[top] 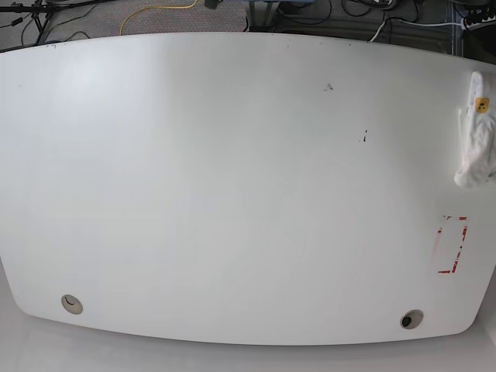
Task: Fold the T-shirt properly
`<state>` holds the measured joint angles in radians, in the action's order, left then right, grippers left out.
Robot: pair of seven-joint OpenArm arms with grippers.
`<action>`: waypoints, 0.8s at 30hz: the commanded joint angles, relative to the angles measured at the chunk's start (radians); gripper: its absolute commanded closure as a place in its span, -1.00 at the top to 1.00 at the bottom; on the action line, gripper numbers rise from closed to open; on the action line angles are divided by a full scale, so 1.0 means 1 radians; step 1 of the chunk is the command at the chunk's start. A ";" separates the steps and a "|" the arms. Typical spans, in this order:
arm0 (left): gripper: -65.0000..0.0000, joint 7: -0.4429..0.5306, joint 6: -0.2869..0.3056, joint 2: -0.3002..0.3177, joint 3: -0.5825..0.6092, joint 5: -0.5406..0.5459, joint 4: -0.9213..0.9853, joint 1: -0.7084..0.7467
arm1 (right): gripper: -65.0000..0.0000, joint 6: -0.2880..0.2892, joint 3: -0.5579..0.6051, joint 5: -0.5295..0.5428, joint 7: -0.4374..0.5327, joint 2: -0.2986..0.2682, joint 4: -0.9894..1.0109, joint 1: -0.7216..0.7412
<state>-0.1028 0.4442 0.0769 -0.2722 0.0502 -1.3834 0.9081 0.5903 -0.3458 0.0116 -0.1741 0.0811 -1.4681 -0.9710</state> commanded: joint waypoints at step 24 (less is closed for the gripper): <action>-0.46 0.021 -0.025 0.103 0.121 -0.049 0.932 -0.559 | -0.83 -0.129 0.001 -0.284 0.023 -0.005 0.582 0.441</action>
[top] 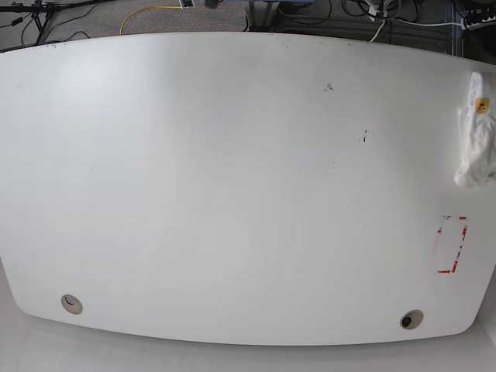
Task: Fold the T-shirt properly
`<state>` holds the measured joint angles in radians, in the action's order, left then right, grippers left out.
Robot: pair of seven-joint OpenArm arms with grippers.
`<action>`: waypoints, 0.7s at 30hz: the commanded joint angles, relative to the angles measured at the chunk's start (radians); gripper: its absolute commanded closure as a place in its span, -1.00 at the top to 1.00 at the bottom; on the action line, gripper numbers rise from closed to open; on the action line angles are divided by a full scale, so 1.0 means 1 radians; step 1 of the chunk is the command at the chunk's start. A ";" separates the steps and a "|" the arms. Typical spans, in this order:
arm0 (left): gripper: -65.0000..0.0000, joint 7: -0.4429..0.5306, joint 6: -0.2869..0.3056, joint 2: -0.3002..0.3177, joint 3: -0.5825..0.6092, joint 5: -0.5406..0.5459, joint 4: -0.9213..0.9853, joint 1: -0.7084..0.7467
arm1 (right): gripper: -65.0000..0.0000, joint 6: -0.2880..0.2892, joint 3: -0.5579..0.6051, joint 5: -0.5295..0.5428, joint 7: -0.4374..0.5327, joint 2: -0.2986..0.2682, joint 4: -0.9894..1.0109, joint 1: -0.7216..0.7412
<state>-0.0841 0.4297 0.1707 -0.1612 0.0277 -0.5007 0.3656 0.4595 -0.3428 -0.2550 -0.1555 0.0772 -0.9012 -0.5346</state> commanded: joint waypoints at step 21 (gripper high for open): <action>-0.45 0.077 -0.216 -0.038 0.018 -0.090 0.366 -0.233 | -0.83 -0.118 -0.002 -0.048 0.090 -0.123 0.480 0.281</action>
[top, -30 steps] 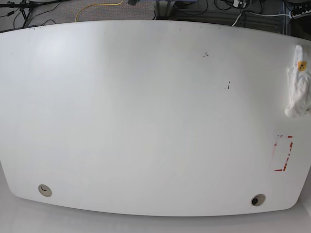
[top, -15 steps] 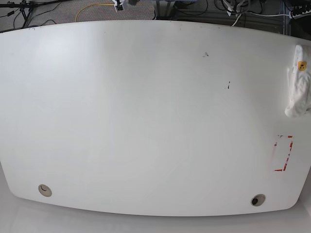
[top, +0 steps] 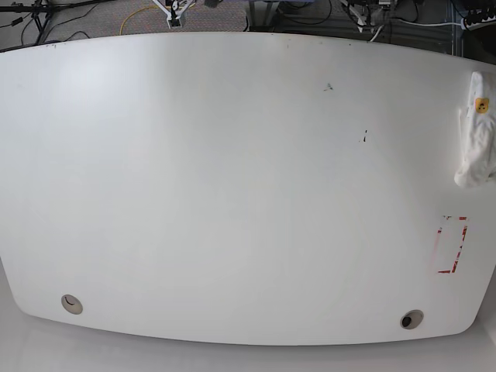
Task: Fold the T-shirt properly
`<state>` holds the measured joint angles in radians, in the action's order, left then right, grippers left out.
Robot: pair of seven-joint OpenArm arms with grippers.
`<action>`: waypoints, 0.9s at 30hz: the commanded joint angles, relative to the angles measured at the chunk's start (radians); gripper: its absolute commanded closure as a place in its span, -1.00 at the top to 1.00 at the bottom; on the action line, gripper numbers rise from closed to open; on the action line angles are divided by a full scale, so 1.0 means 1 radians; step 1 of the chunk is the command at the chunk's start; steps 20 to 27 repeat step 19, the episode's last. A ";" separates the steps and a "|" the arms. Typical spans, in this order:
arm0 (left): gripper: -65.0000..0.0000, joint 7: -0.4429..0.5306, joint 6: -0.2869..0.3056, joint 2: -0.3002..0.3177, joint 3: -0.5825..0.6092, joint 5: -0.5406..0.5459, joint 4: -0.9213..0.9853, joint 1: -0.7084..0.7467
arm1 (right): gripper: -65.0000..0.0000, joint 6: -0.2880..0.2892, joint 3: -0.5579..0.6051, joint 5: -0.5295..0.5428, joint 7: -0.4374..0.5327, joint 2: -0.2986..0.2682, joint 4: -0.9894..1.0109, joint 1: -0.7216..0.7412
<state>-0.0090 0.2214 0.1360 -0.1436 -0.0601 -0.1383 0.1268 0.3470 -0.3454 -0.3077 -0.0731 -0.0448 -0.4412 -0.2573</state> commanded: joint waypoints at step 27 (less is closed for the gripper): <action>-0.27 -0.003 -0.007 -0.006 0.000 -0.004 0.009 0.004 | -0.83 -0.016 0.004 0.002 0.012 0.000 0.043 0.020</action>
